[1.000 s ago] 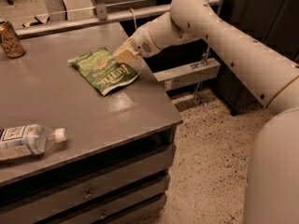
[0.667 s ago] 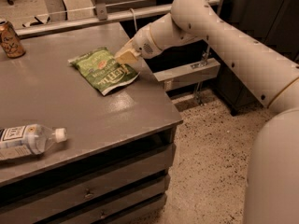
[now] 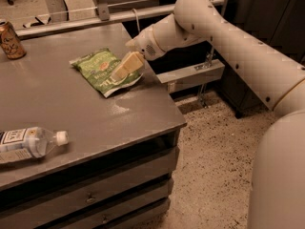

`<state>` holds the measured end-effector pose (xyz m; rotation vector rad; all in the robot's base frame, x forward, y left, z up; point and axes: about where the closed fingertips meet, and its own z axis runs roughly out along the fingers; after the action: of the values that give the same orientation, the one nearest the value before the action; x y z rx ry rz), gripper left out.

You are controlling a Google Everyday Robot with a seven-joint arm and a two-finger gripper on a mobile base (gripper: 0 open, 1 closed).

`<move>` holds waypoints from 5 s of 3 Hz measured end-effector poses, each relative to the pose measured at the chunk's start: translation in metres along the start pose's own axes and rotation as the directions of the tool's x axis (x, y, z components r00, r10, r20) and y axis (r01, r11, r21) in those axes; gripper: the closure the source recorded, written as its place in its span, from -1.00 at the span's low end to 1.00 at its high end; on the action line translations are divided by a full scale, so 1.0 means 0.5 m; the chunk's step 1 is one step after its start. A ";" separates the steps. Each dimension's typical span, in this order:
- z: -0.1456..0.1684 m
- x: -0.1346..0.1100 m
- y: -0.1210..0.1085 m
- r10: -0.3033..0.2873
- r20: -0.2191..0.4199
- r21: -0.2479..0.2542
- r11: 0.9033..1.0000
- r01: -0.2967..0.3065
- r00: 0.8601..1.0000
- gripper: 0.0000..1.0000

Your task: Move green jalapeno chip bag near blue plastic bottle

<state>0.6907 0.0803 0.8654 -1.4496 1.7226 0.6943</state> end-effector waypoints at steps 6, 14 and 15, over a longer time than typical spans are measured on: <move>0.069 0.023 0.078 0.000 -0.035 -0.075 0.997 -0.003 0.999 0.30; -0.141 -0.102 0.396 -0.335 0.282 -0.269 0.872 0.409 0.899 1.00; -0.117 -0.098 0.437 -0.355 0.296 -0.307 0.844 0.440 0.887 1.00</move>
Offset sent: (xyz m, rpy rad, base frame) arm -0.0247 0.0264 -0.0228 -0.0394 0.0447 0.0587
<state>0.4684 0.1056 0.9238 -1.8342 1.0935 0.9409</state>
